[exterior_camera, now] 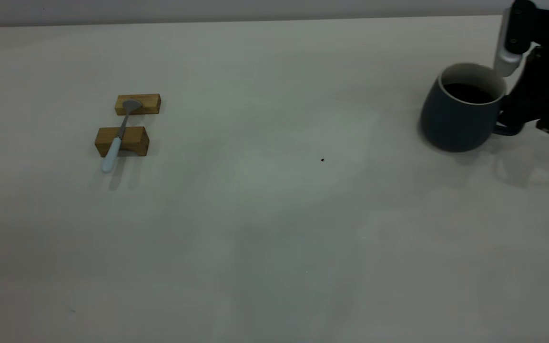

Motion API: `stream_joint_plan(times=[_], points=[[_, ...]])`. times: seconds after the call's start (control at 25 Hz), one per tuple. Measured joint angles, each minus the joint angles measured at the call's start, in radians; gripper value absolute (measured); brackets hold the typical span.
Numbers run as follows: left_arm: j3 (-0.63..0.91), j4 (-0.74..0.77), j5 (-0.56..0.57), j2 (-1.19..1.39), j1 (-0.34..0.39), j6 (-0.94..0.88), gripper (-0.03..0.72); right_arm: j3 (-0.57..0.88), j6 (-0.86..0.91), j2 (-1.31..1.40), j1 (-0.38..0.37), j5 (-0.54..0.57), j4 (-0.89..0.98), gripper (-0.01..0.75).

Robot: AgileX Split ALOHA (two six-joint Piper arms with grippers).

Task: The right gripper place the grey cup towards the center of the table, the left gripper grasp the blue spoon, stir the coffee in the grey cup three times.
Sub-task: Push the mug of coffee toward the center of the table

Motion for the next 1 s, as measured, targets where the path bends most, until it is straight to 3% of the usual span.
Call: stream_joint_plan(times=[0.36,1.0], points=[[0.0,0.0,0.0,0.0,0.0,0.0,0.533,-0.013,0.0,0.005,0.133,-0.001,0.002,0.166],[0.0,0.0,0.0,0.0,0.0,0.0,0.533,-0.256,0.0,0.145,0.393,0.055,0.149,0.166]])
